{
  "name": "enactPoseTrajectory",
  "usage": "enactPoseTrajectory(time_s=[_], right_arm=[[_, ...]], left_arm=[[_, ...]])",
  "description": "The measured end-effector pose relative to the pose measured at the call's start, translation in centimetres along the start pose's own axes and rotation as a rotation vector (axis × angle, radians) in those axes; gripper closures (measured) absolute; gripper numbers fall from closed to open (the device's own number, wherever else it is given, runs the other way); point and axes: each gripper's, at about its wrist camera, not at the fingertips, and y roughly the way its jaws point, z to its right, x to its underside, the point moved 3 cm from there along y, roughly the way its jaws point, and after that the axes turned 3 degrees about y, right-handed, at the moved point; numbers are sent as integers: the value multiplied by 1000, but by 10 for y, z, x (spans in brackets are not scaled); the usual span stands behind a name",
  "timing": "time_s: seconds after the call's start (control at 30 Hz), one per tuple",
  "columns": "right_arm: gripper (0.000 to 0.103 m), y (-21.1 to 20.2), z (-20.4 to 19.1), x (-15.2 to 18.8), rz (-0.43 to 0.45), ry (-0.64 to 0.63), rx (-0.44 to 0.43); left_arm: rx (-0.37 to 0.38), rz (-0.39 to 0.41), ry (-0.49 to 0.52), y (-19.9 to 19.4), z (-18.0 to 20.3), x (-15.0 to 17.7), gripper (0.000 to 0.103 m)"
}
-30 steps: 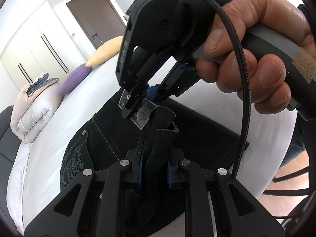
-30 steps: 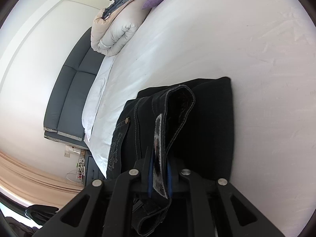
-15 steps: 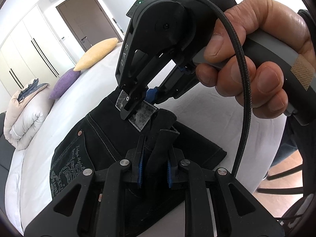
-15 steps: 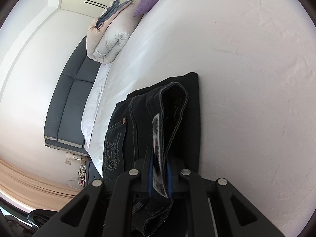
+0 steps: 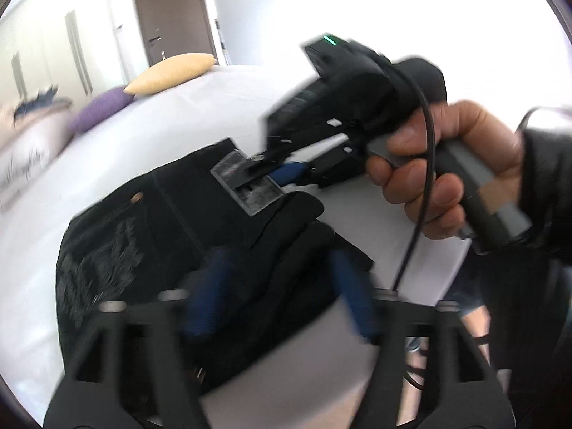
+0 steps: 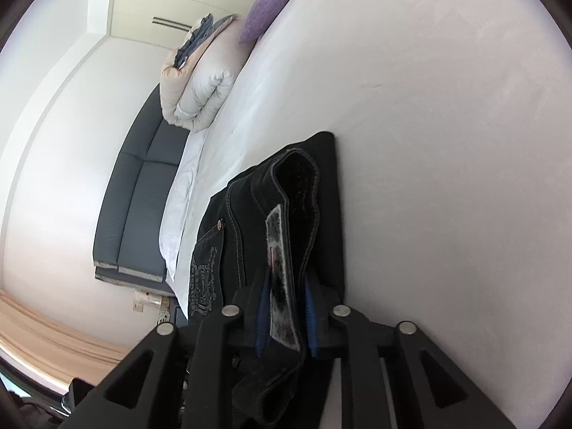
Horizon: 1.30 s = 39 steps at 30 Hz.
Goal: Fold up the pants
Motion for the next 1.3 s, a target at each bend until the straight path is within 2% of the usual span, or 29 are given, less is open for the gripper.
enactPoseTrajectory(time_s=[0.03,0.13,0.2,0.23,0.27,0.3,0.33,0.4,0.43,0.47,0.57,0.6,0.7,0.83,0.93,1.17,1.3], right_arm=[[80,-6,0,2,14,6,6],[77,-28,4,8,64,23,65],[76,-40,2,12,92,28,81],[77,-44,-2,13,98,23,73],[83,-47,-9,15,99,9,63],[94,-46,-19,16,93,-18,53],[94,-42,-32,18,76,-51,46],[94,-28,-48,20,35,-95,43],[94,-21,-53,21,17,-112,46],[94,-9,-57,21,-7,-121,56],[95,13,-44,15,-39,-76,107],[103,19,-32,14,-50,-41,144],[103,19,-18,19,-37,-9,104],[103,15,-18,27,-30,-26,110],[103,12,-19,33,-27,-33,108],[103,-8,-22,53,10,-51,88],[102,-18,-27,66,14,-75,113]], left_arm=[[11,25,-46,-13,-13,3,29],[25,33,-157,-30,-49,9,29],[39,35,-280,-35,-91,13,29],[47,32,-324,-33,-111,15,34],[64,21,-378,-28,-137,16,40],[76,1,-416,-20,-161,19,58],[77,-18,-438,-16,-177,23,74],[89,-87,-505,13,-220,25,75],[100,-109,-521,25,-232,26,82],[108,-126,-533,35,-241,27,84],[100,-168,-521,56,-249,24,85],[76,-184,-486,60,-246,24,85],[43,-203,-426,63,-232,30,85],[8,-201,-396,57,-219,41,85],[18,-205,-398,53,-216,47,85],[-21,-202,-398,46,-216,60,85],[-42,-202,-395,44,-213,61,85]])
